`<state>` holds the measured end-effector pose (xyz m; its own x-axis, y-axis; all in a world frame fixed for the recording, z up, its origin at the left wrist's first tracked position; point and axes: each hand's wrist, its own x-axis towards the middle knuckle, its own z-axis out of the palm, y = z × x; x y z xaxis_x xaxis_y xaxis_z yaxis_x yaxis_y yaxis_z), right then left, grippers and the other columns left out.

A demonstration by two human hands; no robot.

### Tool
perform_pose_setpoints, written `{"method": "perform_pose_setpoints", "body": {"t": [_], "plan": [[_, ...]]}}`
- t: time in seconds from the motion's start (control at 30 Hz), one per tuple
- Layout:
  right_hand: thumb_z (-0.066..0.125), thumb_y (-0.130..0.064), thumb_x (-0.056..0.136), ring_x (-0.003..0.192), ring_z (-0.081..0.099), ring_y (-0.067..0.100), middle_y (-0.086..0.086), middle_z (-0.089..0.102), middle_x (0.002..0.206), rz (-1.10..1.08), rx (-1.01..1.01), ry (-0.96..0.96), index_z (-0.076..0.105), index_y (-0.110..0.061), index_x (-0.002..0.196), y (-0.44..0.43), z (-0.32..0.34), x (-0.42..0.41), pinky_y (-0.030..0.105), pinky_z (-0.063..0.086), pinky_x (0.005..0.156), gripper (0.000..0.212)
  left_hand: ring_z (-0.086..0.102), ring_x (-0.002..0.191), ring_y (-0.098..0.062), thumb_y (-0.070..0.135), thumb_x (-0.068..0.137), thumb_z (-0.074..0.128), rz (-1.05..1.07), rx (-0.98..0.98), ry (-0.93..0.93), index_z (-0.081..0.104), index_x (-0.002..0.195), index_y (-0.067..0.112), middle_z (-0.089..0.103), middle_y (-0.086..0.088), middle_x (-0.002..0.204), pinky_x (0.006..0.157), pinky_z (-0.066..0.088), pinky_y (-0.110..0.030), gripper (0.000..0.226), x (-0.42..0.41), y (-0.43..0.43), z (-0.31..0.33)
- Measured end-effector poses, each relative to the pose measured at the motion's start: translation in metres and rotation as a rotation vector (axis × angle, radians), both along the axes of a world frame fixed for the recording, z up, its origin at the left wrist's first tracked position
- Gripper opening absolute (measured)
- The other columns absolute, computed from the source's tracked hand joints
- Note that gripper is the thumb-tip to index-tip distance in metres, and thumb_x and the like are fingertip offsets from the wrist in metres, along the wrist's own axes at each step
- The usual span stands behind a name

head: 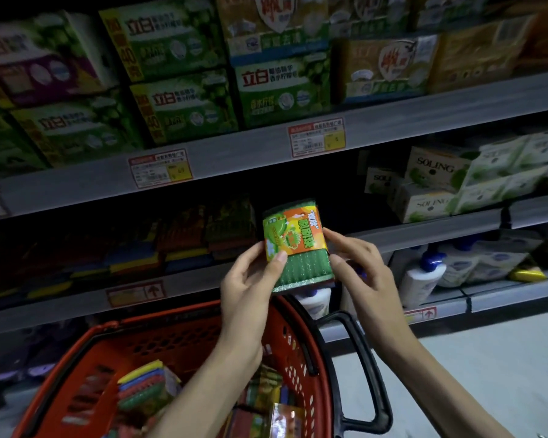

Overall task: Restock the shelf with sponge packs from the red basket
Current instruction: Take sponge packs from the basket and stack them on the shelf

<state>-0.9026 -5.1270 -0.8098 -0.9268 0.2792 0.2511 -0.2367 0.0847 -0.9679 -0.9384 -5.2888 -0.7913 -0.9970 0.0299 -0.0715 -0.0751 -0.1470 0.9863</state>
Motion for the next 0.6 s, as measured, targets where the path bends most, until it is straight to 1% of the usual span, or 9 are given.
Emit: {"method": "perform_pose_setpoints", "body": {"t": [0.07, 0.1, 0.17, 0.23, 0.27, 0.33, 0.37, 0.47, 0.6], "plan": [[0.057, -0.043, 0.099, 0.107, 0.060, 0.005, 0.009, 0.054, 0.120, 0.004, 0.024, -0.045, 0.060, -0.041, 0.138, -0.002, -0.003, -0.001, 0.019, 0.051, 0.092, 0.038, 0.074, 0.104, -0.009, 0.019, 0.089, 0.077, 0.058, -0.002, 0.043, 0.068, 0.128, 0.018, 0.079, 0.002, 0.110, 0.090, 0.059, -0.025, 0.040, -0.004, 0.004, 0.001], [0.057, -0.047, 0.097, 0.105, 0.061, 0.010, 0.011, 0.055, 0.115, 0.023, 0.017, -0.061, 0.057, -0.045, 0.140, -0.003, -0.006, -0.002, 0.024, 0.052, 0.094, 0.043, 0.074, 0.102, -0.008, 0.018, 0.089, 0.078, 0.079, -0.008, 0.055, 0.068, 0.126, 0.017, 0.079, 0.002, 0.108, 0.086, 0.059, -0.021, 0.039, -0.006, 0.006, 0.002], [0.065, -0.040, 0.094, 0.097, 0.062, 0.020, 0.015, 0.057, 0.109, 0.064, -0.007, -0.065, 0.055, -0.049, 0.141, -0.005, -0.009, -0.005, 0.031, 0.052, 0.091, 0.049, 0.074, 0.101, -0.008, 0.019, 0.090, 0.077, 0.111, -0.025, 0.073, 0.069, 0.124, 0.020, 0.079, 0.002, 0.107, 0.083, 0.058, -0.019, 0.035, -0.009, 0.010, 0.001], [0.072, -0.025, 0.095, 0.096, 0.066, 0.019, 0.011, 0.064, 0.108, 0.069, -0.015, -0.040, 0.054, -0.045, 0.143, -0.006, -0.009, -0.006, 0.031, 0.053, 0.089, 0.055, 0.072, 0.107, -0.008, 0.028, 0.090, 0.078, 0.125, -0.082, 0.104, 0.069, 0.124, 0.030, 0.074, 0.000, 0.118, 0.089, 0.058, -0.024, 0.035, -0.012, 0.012, 0.000], [0.072, -0.019, 0.095, 0.099, 0.069, 0.018, 0.006, 0.068, 0.108, 0.068, -0.028, -0.028, 0.055, -0.041, 0.143, -0.007, -0.009, -0.007, 0.031, 0.054, 0.090, 0.056, 0.068, 0.109, -0.001, 0.031, 0.090, 0.077, 0.121, -0.123, 0.121, 0.067, 0.125, 0.035, 0.068, 0.001, 0.126, 0.091, 0.057, -0.021, 0.036, -0.014, 0.012, -0.001], [0.072, -0.014, 0.094, 0.106, 0.070, 0.016, 0.001, 0.073, 0.111, 0.056, -0.062, -0.016, 0.058, -0.034, 0.142, -0.010, -0.010, -0.008, 0.032, 0.056, 0.093, 0.054, 0.058, 0.100, 0.019, 0.029, 0.093, 0.073, 0.124, -0.225, 0.128, 0.062, 0.130, 0.042, 0.051, 0.010, 0.129, 0.083, 0.048, -0.004, 0.040, -0.014, 0.014, 0.000], [0.073, -0.012, 0.093, 0.109, 0.070, 0.015, -0.001, 0.074, 0.114, 0.033, -0.070, -0.016, 0.060, -0.029, 0.138, -0.012, -0.011, -0.009, 0.033, 0.056, 0.095, 0.050, 0.055, 0.098, 0.020, 0.027, 0.095, 0.071, 0.137, -0.279, 0.127, 0.059, 0.133, 0.044, 0.044, 0.012, 0.124, 0.080, 0.045, 0.000, 0.044, -0.013, 0.015, 0.001], [0.075, -0.004, 0.090, 0.111, 0.071, 0.013, -0.003, 0.076, 0.114, -0.056, -0.132, -0.018, 0.067, -0.018, 0.123, -0.016, -0.015, -0.015, 0.038, 0.057, 0.098, 0.037, 0.056, 0.102, 0.003, 0.027, 0.096, 0.069, 0.169, -0.382, 0.151, 0.055, 0.138, 0.047, 0.042, 0.014, 0.116, 0.091, 0.047, -0.011, 0.048, -0.015, 0.017, 0.000], [0.076, -0.002, 0.089, 0.108, 0.072, 0.014, -0.001, 0.077, 0.109, -0.125, -0.167, -0.009, 0.070, -0.014, 0.116, -0.016, -0.019, -0.026, 0.039, 0.057, 0.098, 0.030, 0.064, 0.101, -0.003, 0.018, 0.095, 0.070, 0.191, -0.335, 0.147, 0.059, 0.137, 0.039, 0.057, 0.008, 0.120, 0.085, 0.056, -0.017, 0.048, -0.020, 0.020, -0.004]]}}
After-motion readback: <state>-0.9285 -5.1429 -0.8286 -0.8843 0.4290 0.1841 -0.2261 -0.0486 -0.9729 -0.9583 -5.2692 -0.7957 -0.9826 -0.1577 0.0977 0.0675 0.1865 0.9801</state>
